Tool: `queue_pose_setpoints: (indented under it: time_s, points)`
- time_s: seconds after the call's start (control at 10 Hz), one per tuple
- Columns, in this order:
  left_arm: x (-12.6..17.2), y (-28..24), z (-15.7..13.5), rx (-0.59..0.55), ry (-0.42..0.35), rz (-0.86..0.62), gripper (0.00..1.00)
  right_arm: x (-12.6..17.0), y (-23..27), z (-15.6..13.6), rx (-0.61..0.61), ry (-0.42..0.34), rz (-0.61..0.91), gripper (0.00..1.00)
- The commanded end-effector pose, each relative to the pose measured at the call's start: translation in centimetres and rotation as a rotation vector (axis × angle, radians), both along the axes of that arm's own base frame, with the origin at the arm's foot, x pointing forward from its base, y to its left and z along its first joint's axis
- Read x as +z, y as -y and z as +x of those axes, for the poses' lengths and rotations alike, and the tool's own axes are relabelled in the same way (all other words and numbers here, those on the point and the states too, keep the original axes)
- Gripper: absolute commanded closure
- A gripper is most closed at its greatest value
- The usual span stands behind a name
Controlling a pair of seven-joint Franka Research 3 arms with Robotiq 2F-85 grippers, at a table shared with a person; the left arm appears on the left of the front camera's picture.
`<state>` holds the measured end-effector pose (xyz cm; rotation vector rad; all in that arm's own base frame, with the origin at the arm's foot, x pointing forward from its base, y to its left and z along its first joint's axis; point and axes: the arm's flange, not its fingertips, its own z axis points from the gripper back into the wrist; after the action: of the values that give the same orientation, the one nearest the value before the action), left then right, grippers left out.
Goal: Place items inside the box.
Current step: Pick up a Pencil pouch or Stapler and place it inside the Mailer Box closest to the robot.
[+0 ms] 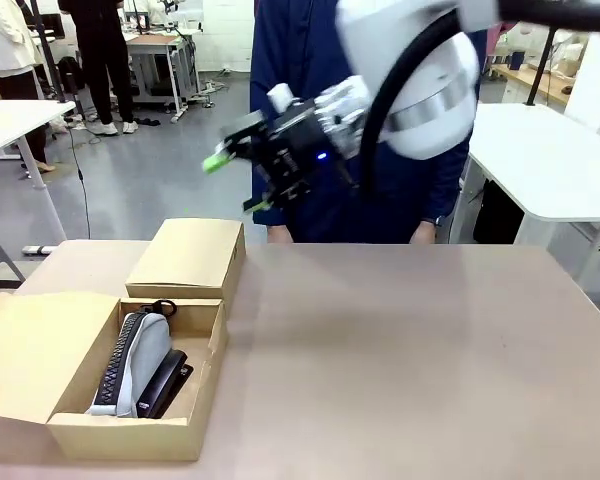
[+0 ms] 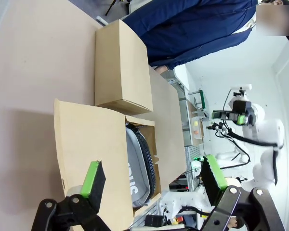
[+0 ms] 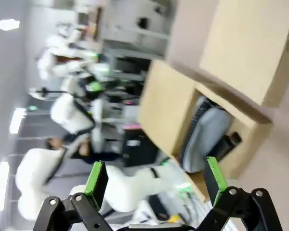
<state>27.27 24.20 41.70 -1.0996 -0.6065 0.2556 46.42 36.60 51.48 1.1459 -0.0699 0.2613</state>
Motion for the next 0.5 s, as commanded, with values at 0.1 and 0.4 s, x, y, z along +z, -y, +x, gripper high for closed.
queue_pose_setpoints:
  time_s: [0.1,0.4]
  points:
    - [0.0,0.0,0.1,0.004,0.033,-0.011,0.0,-2.5,22.8,-13.5,0.005,-0.218,0.425,0.0]
    - [0.0,0.0,0.1,0.004,0.033,-0.011,0.0,-5.4,32.3,-22.3,0.192,-0.238,0.648,0.0]
